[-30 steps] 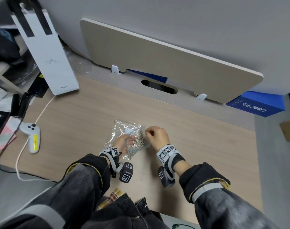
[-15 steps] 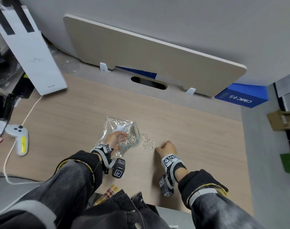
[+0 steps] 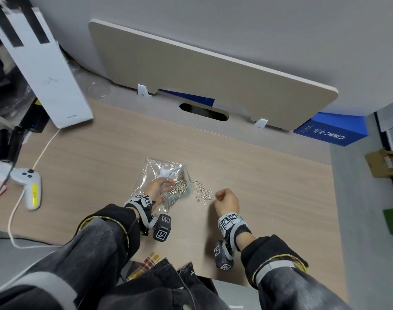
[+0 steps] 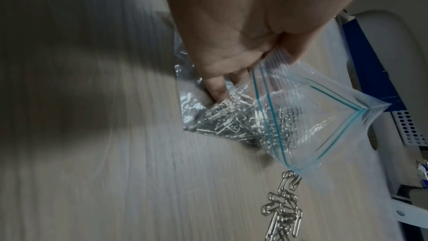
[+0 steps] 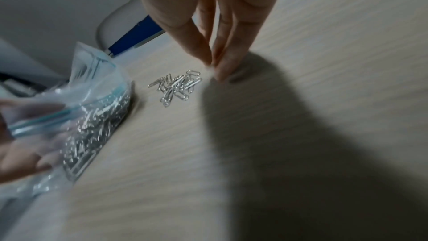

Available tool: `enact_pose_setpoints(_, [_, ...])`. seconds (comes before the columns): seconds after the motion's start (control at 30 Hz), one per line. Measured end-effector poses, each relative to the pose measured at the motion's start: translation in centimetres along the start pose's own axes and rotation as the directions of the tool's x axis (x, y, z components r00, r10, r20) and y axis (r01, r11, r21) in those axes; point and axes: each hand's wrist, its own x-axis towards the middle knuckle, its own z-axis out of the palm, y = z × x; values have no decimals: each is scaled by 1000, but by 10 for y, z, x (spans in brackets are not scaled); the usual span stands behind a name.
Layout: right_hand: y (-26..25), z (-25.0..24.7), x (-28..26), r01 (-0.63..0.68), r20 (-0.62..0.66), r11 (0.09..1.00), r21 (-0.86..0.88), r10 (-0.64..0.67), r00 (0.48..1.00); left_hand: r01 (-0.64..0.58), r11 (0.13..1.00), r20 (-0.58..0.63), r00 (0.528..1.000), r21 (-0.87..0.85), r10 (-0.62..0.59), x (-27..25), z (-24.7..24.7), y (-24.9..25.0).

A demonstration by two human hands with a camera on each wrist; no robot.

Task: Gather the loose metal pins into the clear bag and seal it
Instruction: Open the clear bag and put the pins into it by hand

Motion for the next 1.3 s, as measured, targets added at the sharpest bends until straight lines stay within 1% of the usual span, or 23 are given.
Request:
enact_pose_setpoints(0.1, [-2,1,-4,52,92,986,-159,-38,995,8,1000,3,1000,-4,-8,1,0,1])
enact_pose_setpoints(0.2, [-10,6,-1,138,145,955,-261,-102,984,13,1000,4,1000,-6,-13,1,-1,1])
enact_pose_setpoints(0.37, [-17,3,9,280,197,895,-347,-223,955,9,1000,6,1000,3,-9,2,-2,-1])
enact_pose_setpoints(0.47, [-21,-4,14,379,271,839,-391,-288,918,18,1000,-2,1000,-11,-18,2,-1,1])
enact_pose_setpoints(0.53, [-24,-7,18,413,328,812,-412,-290,899,23,1000,4,1000,-19,-23,2,-1,1])
enact_pose_setpoints(0.57, [-26,-8,18,407,340,811,-421,-275,899,24,999,8,1000,-25,-24,3,-1,1])
enact_pose_setpoints(0.63, [-32,-4,17,346,311,839,-420,-226,923,23,1000,9,1000,-22,-22,3,-2,1])
enact_pose_setpoints(0.73, [-40,8,6,174,166,911,-373,-119,979,18,1000,5,1000,-17,-18,3,-2,1])
enact_pose_setpoints(0.77, [-42,13,3,125,124,922,-365,-85,989,17,1000,5,1000,-18,-17,4,-2,1])
enact_pose_setpoints(0.83, [-45,21,-1,73,86,930,-360,-45,995,19,1000,4,1000,-14,-19,5,-2,1])
enact_pose_setpoints(1.0, [-53,25,4,68,107,951,-302,-37,994,23,999,-7,1000,-27,-23,11,-6,-2])
enact_pose_setpoints(1.2, [-53,23,6,166,137,923,-348,-125,983,18,999,-12,1000,-47,-19,7,-4,0])
enact_pose_setpoints(1.3, [-53,22,7,174,136,918,-357,-133,982,17,999,-10,1000,-49,-17,6,-3,0])
